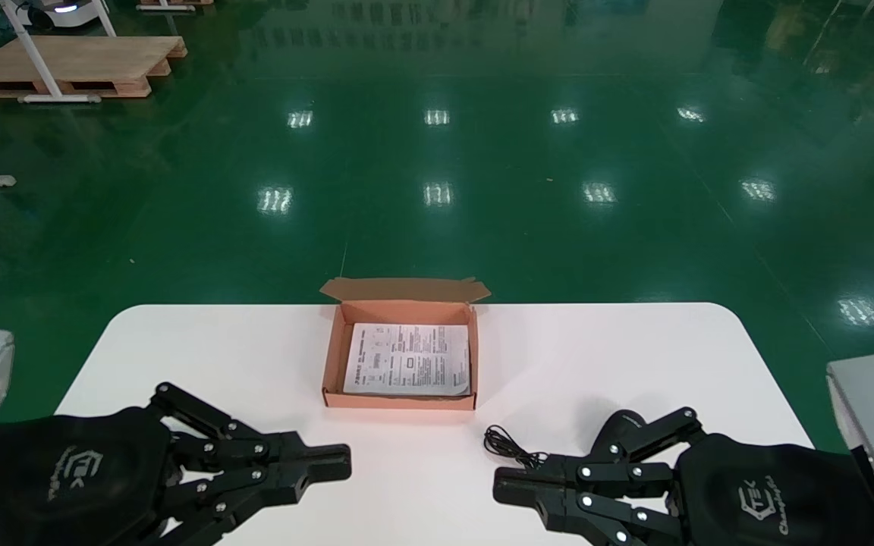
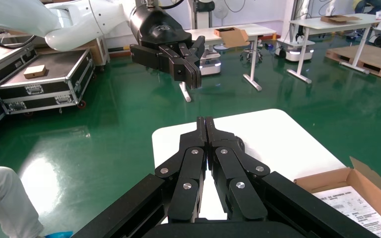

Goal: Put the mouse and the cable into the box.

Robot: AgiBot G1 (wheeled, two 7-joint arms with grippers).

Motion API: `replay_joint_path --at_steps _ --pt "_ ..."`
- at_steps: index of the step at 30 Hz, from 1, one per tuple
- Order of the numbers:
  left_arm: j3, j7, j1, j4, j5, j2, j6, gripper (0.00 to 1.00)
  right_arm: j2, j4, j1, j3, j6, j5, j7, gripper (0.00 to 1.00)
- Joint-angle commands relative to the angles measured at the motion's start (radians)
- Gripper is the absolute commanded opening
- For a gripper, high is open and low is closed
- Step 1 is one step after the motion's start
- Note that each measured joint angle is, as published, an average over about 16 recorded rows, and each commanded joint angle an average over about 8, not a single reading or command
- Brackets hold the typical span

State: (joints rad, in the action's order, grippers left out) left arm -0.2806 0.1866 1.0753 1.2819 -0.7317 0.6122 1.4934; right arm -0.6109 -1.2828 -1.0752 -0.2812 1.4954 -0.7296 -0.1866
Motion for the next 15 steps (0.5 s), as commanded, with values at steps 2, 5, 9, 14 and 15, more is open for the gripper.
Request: replay_joint_path --at_steps 2,5,9,14,15 --pt "0.000 0.000 0.000 0.000 0.000 0.000 0.000 1.00 0.000 0.000 0.000 0.000 0.000 0.000 0.000 1.00" --pt "0.000 0.000 0.000 0.000 0.000 0.000 0.000 1.00 0.000 0.000 0.000 0.000 0.000 0.000 0.000 1.00" --pt "0.000 0.000 0.000 0.000 0.000 0.000 0.000 1.00 0.000 0.000 0.000 0.000 0.000 0.000 0.000 1.00" --pt "0.000 0.000 0.000 0.000 0.000 0.000 0.000 1.00 0.000 0.000 0.000 0.000 0.000 0.000 0.000 1.00" --pt "0.000 0.000 0.000 0.000 0.000 0.000 0.000 1.00 0.000 0.000 0.000 0.000 0.000 0.000 0.000 1.00"
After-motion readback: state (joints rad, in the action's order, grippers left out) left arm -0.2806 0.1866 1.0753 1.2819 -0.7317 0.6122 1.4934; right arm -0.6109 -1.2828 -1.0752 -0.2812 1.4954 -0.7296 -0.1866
